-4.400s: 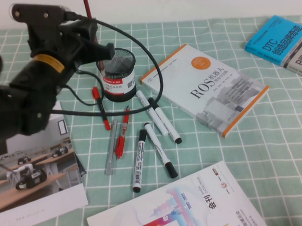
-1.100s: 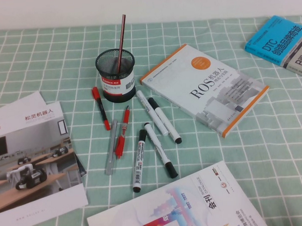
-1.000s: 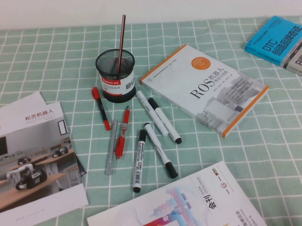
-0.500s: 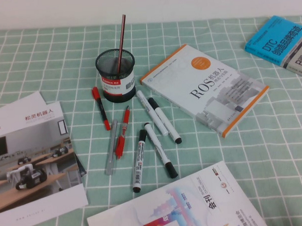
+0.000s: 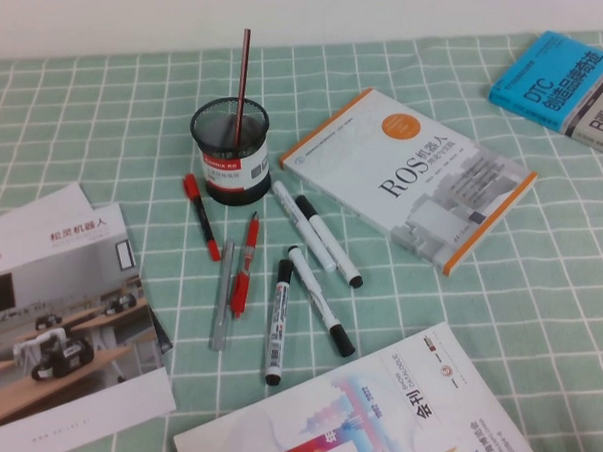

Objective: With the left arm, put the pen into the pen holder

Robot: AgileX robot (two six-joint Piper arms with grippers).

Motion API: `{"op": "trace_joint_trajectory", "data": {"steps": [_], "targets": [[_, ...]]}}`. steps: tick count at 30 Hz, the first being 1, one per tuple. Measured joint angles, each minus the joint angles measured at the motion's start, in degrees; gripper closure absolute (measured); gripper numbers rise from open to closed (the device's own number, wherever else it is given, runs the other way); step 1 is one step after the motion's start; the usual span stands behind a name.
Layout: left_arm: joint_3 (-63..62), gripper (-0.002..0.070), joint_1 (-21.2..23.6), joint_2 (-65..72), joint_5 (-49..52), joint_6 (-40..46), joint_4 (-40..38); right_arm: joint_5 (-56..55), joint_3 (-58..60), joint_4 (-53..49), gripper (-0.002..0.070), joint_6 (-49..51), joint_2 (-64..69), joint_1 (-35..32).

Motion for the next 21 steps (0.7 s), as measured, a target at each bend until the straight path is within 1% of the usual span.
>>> {"op": "trace_joint_trajectory", "data": {"steps": [6,21], "targets": [[0.12,0.0678,0.00,0.00,6.22,-0.04,-0.25,0.00,0.00,0.00,0.0698,0.00,0.00,0.00],[-0.08,0.0678,0.00,0.00,7.02,-0.04,-0.25,0.00,0.00,0.00,0.0698,0.00,0.00,0.00]]}}
